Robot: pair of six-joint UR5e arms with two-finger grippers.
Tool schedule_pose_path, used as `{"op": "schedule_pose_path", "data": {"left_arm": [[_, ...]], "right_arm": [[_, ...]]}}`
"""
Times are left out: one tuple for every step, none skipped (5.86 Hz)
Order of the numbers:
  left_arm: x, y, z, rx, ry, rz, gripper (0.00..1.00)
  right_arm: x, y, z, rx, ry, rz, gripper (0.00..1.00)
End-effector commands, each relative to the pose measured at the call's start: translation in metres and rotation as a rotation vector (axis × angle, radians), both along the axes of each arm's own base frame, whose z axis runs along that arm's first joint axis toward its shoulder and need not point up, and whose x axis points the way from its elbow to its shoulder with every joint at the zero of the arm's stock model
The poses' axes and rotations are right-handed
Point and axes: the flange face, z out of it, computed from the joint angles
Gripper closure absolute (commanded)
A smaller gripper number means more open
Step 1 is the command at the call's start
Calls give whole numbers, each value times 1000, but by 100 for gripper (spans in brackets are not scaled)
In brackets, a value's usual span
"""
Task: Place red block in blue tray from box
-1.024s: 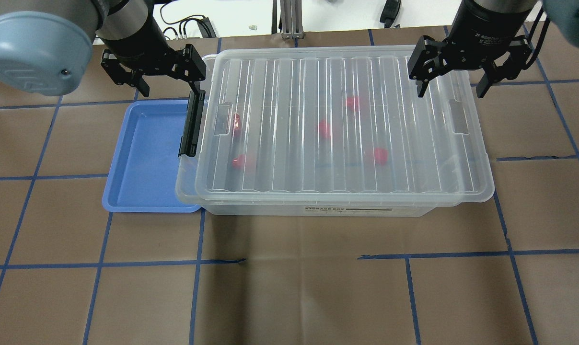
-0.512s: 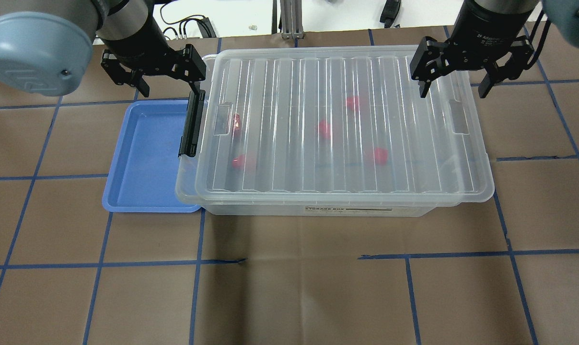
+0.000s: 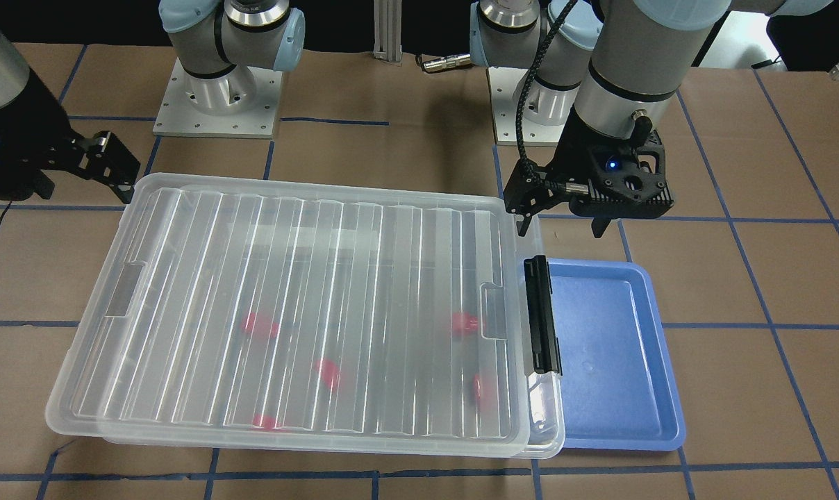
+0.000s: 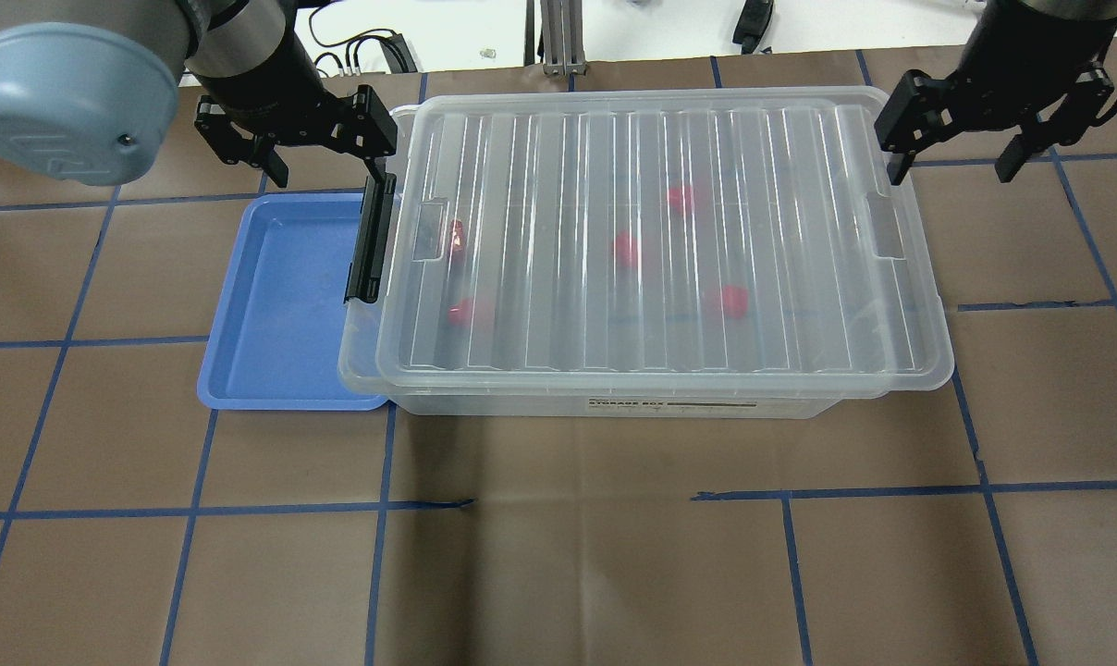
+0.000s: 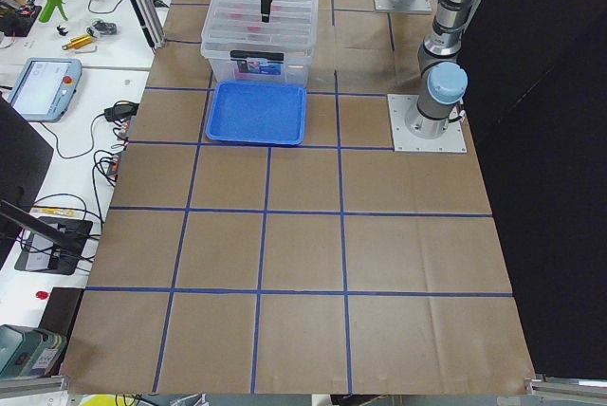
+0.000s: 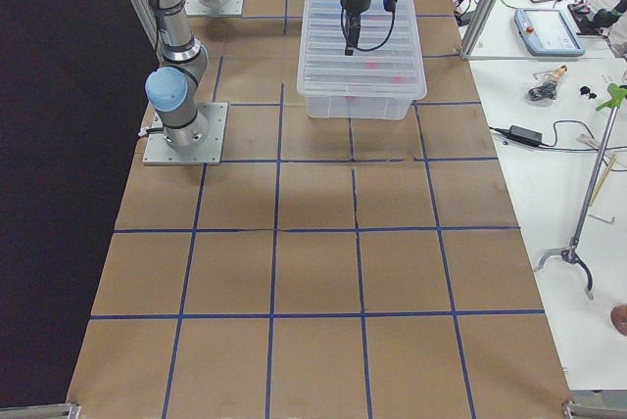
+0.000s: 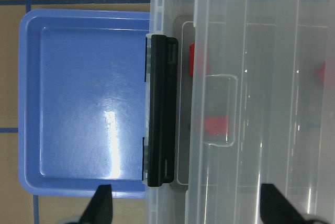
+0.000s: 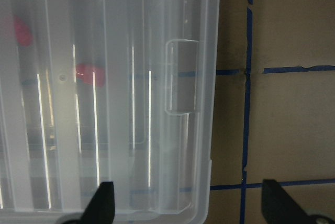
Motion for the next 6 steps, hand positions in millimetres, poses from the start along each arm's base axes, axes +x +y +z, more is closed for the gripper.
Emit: {"op": "schedule_pose_path", "data": {"left_arm": [[0, 0, 0, 1, 0, 1, 2], [0, 0, 0, 1, 0, -1, 2], [-1, 0, 0, 1, 1, -1, 2], [0, 0, -1, 2, 1, -1, 2], [0, 0, -1, 2, 1, -1, 2], [0, 0, -1, 2, 0, -1, 2]], "right_arm": [[-51, -7, -50, -4, -7, 33, 0], [-53, -4, -80, -7, -7, 38, 0], [-50, 4, -102, 19, -20, 38, 0], [-48, 8, -115, 44, -33, 35, 0], [-48, 10, -124, 37, -32, 54, 0], [-48, 9, -137, 19, -26, 92, 0]]}}
